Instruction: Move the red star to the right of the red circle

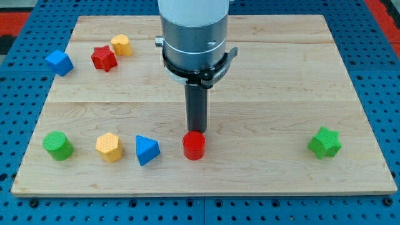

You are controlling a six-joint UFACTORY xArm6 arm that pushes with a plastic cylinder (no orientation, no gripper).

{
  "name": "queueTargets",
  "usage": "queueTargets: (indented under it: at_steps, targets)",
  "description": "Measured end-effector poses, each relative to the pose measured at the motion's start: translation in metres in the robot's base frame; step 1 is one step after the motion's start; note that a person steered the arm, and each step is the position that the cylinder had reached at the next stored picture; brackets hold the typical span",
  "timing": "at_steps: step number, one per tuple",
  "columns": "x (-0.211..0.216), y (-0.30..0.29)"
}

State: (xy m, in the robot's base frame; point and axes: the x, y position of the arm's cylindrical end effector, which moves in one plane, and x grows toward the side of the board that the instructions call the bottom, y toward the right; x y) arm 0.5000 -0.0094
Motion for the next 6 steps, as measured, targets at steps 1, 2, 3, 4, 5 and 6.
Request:
queueTargets:
  at_steps: [1,2,3,4,5,6]
  targets:
    - [-0.050,-0.022]
    - [-0.052,-0.118]
    - [-0.048,-0.221]
    - [-0.058,-0.295]
    - [-0.064,-0.295]
    - [-0.078,-0.295]
